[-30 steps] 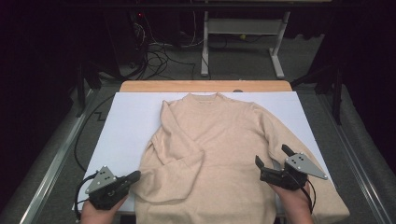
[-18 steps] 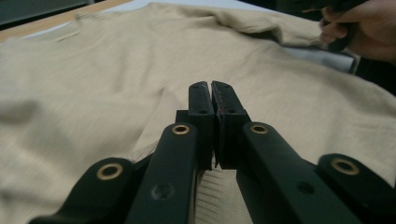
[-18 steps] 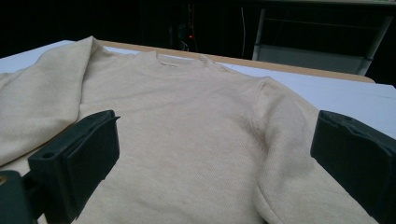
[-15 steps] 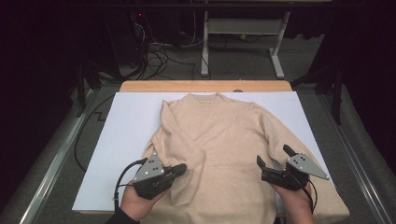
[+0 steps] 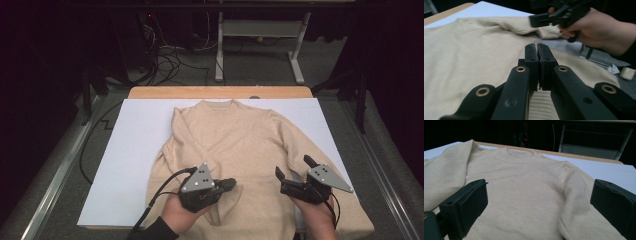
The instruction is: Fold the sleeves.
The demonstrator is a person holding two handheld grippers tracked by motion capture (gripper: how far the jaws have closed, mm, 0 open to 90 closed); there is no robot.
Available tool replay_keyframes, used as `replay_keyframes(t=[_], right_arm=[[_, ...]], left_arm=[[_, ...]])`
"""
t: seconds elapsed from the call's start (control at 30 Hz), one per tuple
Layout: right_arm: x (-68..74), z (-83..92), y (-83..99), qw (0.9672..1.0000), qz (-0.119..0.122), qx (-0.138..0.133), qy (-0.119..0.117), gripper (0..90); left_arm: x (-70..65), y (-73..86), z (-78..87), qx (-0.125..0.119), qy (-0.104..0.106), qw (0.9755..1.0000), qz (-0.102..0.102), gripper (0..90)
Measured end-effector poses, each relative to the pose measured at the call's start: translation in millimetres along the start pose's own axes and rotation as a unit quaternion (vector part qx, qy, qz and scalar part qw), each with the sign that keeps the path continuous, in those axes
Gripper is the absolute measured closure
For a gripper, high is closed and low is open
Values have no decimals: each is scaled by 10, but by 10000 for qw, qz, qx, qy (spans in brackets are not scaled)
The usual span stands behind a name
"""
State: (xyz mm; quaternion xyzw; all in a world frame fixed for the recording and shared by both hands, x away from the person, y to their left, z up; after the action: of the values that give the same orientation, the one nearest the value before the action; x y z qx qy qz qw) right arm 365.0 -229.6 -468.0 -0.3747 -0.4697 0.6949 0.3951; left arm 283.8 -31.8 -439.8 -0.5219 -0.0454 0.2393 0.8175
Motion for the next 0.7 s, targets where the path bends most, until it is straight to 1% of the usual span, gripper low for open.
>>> replay_keyframes(t=[0.13, 0.23, 0.3, 0.33, 0.4, 0.47, 0.53, 0.63, 0.67, 0.7], right_arm=[[-1, -1, 0, 10000, -4, 2, 2, 15], [-5, 3, 1, 10000, -13, 0, 0, 15], [-10, 5, 1, 10000, -12, -10, 6, 15], [-13, 5, 0, 10000, -17, -17, 10, 15], [-17, 6, 1, 10000, -30, -17, 12, 15], [-17, 7, 1, 10000, -25, -18, 12, 15], [-14, 7, -1, 10000, -15, -20, 11, 15], [-7, 4, 3, 10000, -11, 1, 2, 15], [-5, 3, 3, 10000, -5, 2, -2, 15], [-3, 3, 2, 10000, -6, 1, -1, 15]], left_arm=[[-185, -9, -171, 127, 198, 9996, -184, 855], [-289, 35, -280, 245, 350, 9988, -231, 853], [-330, 65, -325, 288, 453, 9983, -218, 848], [-349, 77, -339, 300, 531, 9979, -223, 836], [-371, 76, -345, 300, 687, 9970, -173, 739], [-359, 49, -326, 238, 716, 9970, -140, 652], [-332, 25, -292, 179, 690, 9974, -116, 614], [-261, 18, -239, 127, 601, 9981, -68, 612], [-223, 31, -223, 122, 527, 9985, -48, 612], [-166, 64, -213, 166, 407, 9990, -47, 613]])
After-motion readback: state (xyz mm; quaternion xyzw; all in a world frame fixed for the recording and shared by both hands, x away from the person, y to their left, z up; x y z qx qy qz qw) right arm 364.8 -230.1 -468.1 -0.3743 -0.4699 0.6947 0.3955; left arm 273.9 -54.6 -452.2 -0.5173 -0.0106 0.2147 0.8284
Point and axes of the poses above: each handheld gripper's, and its own axes: z roughly backward along the jaws, y roughly out of its underside, x roughly to its left, the point moved 10 cm from there along -z, roughly forward along the jaws, and after that the axes turned 7 degrees about z, right-handed, at the moved point
